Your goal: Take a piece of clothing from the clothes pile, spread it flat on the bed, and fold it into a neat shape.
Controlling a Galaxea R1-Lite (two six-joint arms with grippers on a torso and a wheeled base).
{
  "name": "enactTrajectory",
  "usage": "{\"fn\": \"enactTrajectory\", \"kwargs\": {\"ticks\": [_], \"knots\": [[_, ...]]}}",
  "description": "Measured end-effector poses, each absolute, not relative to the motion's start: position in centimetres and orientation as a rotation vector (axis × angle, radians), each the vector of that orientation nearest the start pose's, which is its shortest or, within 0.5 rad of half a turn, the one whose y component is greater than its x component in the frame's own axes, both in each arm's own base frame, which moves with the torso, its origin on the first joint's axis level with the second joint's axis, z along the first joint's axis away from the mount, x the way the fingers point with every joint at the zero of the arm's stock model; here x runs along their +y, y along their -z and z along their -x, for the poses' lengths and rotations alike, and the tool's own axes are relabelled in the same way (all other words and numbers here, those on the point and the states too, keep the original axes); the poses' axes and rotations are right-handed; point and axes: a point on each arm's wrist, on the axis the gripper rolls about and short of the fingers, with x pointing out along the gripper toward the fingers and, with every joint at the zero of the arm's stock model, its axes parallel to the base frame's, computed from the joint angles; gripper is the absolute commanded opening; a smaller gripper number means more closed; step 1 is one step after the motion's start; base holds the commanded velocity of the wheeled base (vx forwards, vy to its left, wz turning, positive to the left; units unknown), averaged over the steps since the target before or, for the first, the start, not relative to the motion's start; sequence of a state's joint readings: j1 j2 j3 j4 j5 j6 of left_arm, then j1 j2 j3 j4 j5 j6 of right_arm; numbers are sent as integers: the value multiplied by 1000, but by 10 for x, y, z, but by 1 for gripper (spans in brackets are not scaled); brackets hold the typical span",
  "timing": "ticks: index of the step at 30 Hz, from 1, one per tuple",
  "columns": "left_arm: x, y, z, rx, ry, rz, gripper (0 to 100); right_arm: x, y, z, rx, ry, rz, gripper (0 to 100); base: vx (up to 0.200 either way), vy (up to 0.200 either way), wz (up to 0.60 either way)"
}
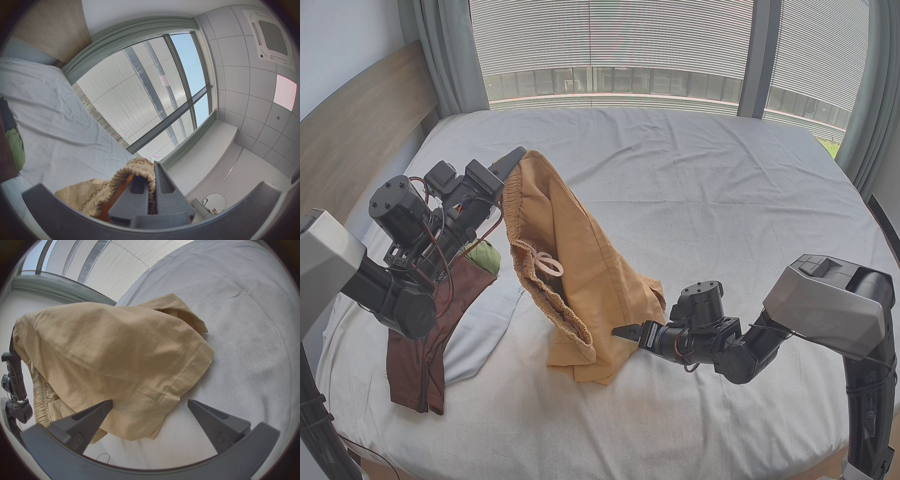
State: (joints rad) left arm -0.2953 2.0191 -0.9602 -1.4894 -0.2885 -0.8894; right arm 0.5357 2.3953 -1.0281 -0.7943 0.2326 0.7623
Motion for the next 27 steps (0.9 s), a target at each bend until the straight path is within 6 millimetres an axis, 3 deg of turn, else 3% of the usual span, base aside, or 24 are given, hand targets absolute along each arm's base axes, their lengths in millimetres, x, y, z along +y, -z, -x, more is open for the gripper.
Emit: {"fn": "enactTrajectory", "kwargs": {"ticks": [22,23,27], "knots": [[-115,-198,-357,-161,734,851,0,225,20,-363,808,-489,-663,100,0,0,0],[-116,-198,-357,-163,736,851,0,226,21,-364,806,-489,-667,0,0,0,0],[-116,-199,-356,-171,742,851,0,227,21,-365,782,-497,-674,0,0,0,0]]}}
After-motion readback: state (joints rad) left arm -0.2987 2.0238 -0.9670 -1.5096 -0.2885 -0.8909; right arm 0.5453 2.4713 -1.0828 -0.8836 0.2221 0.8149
